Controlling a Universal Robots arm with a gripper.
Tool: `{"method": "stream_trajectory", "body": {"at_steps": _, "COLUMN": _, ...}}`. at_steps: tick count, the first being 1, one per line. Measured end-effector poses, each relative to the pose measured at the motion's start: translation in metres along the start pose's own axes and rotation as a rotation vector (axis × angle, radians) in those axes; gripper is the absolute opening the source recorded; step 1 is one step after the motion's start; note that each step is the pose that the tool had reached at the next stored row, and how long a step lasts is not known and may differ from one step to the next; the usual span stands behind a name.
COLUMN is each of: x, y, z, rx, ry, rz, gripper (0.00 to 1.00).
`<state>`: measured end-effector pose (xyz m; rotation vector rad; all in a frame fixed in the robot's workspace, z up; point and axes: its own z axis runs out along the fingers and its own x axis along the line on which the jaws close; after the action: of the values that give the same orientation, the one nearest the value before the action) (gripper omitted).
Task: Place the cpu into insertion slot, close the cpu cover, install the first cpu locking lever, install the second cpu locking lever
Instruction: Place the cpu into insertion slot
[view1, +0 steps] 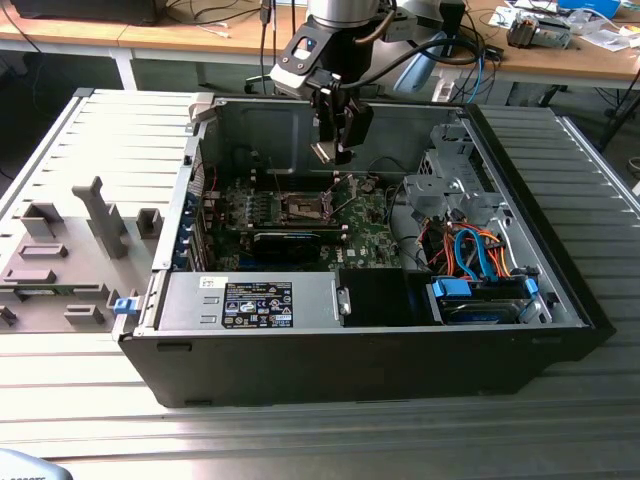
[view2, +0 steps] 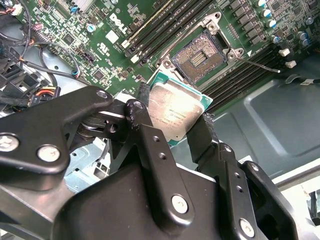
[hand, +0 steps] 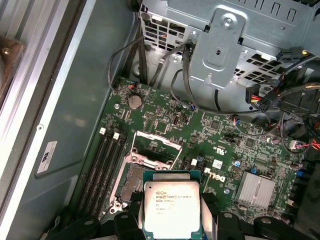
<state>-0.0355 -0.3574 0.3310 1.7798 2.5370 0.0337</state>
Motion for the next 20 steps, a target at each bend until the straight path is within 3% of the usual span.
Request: {"method": "stream_trajectory", "body": {"at_steps": 20, "x": 0.0000, "y": 0.0000, "z": 0.0001, "rx": 0.0004, "ry": -0.0010, "rz": 0.022, "gripper": 0.54}}
